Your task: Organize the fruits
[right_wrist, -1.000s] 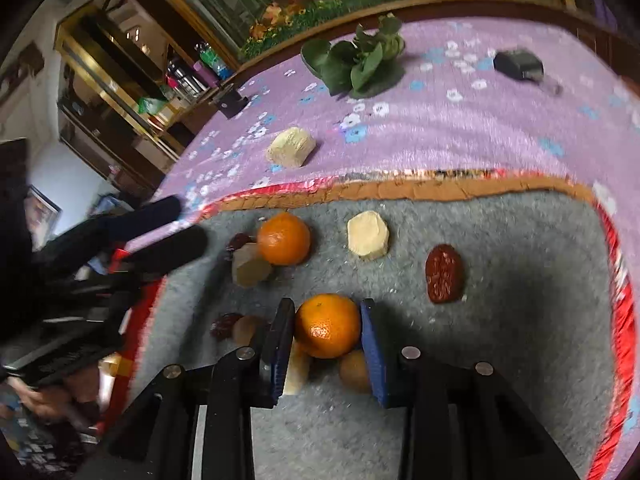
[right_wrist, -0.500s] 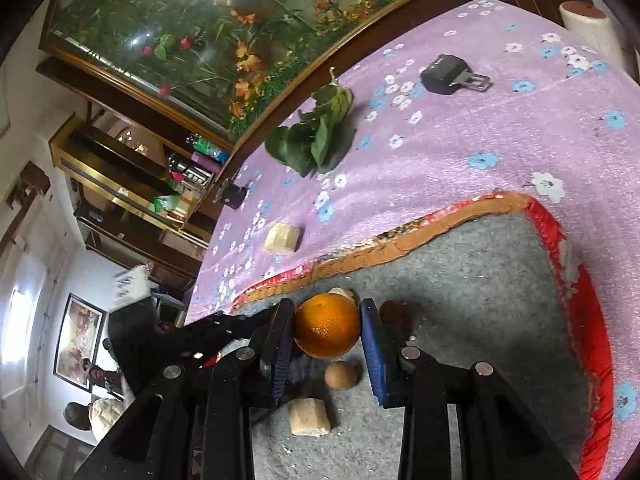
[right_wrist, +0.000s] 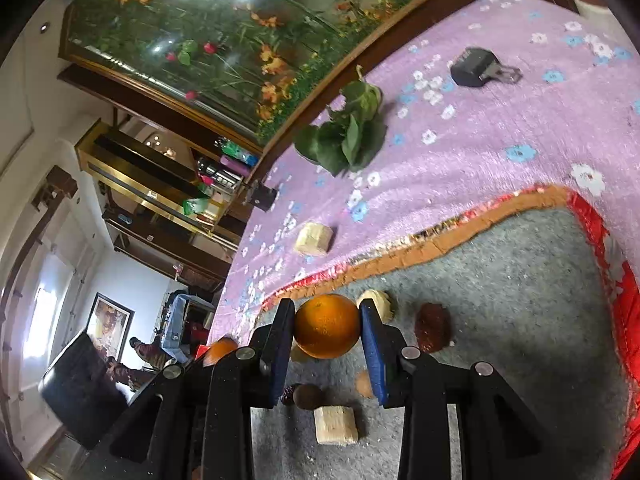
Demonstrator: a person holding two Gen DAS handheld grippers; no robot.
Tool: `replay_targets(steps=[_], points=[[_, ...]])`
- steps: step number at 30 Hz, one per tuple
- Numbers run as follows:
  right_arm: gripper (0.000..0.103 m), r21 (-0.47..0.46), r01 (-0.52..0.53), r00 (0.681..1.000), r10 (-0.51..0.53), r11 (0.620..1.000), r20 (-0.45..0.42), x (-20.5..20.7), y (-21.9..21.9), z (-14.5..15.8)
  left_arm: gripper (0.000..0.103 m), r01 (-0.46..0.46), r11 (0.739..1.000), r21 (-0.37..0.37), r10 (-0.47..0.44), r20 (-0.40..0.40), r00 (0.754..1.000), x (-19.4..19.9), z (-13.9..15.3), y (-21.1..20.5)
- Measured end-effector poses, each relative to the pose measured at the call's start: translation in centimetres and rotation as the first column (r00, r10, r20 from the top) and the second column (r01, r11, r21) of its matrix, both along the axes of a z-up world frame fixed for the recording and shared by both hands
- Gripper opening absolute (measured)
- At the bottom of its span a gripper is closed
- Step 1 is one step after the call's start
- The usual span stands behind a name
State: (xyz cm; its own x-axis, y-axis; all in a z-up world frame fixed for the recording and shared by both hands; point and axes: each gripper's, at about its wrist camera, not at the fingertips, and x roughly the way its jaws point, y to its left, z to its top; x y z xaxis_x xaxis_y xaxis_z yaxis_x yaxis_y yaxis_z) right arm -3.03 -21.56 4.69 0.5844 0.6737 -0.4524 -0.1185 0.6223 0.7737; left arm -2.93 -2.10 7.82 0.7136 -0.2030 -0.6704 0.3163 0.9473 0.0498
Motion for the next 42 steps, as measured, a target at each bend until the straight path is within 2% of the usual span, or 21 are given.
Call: replay_targets(steps=[2, 7, 16, 33, 42], points=[[0.032, -0.015, 0.006, 0.999, -0.005, 1.0, 0.032, -0.2, 0.2, 0.4, 0.034, -0.055, 0.998, 0.008, 0.055, 0.045, 0.997, -1.6, 0.5, 0.9], [0.032, -0.066, 0.013, 0.995, -0.006, 0.998, 0.103, -0.6, 1.1, 0.9, 0.034, -0.179, 0.983, 0.029, 0.175, 0.098, 0.98, -4.4, 1.0, 3.2], [0.032, -0.134, 0.029, 0.993, -0.013, 0.991, 0.121, -0.7, 1.4, 0.5, 0.034, -0.299, 0.953, 0.054, 0.287, 0.162, 0.944, -7.3, 1.4, 7.0], [0.032, -0.161, 0.069, 0.991, -0.049, 0.985, 0.124, -0.9, 0.6, 0.1, 0.034, -0.383, 0.923, 0.042, 0.371, 0.171, 0.913, -8.2, 1.4, 10.3], [0.032, -0.177, 0.072, 0.991, -0.051, 0.982, 0.122, -0.8, 0.8, -0.1, 0.034, -0.4, 0.916, 0.038, 0.388, 0.171, 0.906, -8.2, 1.2, 11.2]])
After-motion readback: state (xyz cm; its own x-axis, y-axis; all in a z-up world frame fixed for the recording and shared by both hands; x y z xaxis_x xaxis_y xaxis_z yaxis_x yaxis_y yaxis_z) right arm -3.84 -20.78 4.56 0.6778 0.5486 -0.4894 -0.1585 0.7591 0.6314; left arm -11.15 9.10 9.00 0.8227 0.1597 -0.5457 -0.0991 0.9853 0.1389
